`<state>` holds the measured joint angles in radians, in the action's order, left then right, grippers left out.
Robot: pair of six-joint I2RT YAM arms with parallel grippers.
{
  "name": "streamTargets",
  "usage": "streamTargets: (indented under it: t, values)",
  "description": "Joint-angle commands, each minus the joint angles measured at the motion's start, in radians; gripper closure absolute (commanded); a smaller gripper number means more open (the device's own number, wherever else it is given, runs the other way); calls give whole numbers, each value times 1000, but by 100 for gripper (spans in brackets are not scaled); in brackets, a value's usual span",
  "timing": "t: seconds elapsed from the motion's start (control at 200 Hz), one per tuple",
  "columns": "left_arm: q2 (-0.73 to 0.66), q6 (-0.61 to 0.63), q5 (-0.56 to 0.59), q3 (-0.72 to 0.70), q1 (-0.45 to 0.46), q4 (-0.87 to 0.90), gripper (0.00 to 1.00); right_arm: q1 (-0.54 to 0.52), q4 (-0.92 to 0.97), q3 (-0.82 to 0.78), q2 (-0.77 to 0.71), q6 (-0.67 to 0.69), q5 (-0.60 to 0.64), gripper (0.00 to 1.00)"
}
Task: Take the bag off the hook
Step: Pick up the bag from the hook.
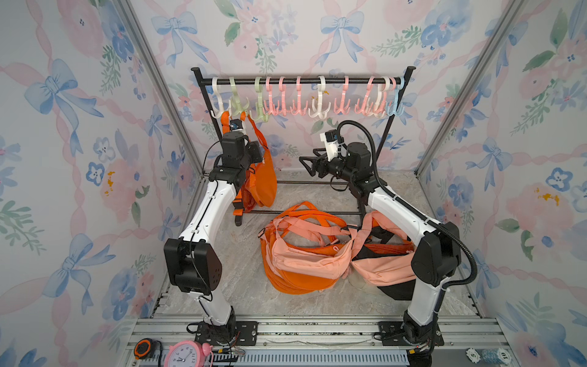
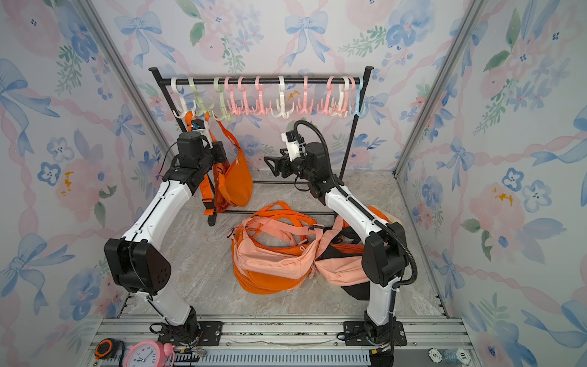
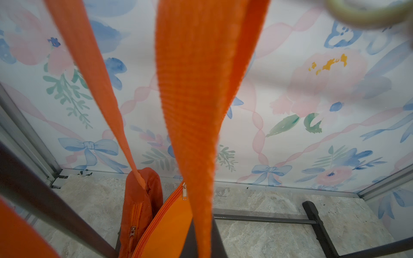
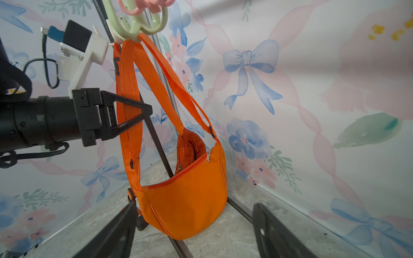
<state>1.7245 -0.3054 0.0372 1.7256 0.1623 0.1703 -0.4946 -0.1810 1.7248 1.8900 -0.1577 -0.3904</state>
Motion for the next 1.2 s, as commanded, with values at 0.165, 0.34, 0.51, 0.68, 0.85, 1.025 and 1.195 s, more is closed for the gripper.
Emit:
streamTargets:
  t: [0.165, 0.34, 0.51, 0.68, 0.85, 1.025, 1.195]
  values:
    - [48, 58, -10, 151, 126, 43, 100, 45, -77, -94, -44, -43, -31, 18]
    - [135, 69, -8, 282, 212, 86, 100, 71, -101, -132, -72, -47, -41, 18]
    - [226, 96, -20, 461, 291, 173, 100, 87, -107, -115, -63, -34, -61, 18]
    - [143, 100, -48, 408, 298, 179, 100, 104, -90, -37, -17, -31, -98, 18]
    - [18, 122, -38, 251, 294, 178, 100, 105, -72, 17, 7, -25, -122, 18]
    - [-107, 122, -11, 42, 263, 153, 100, 104, -88, 21, 5, -37, -145, 17]
    - [-207, 134, -15, -96, 227, 106, 100, 75, -118, 109, 96, -54, -168, 17]
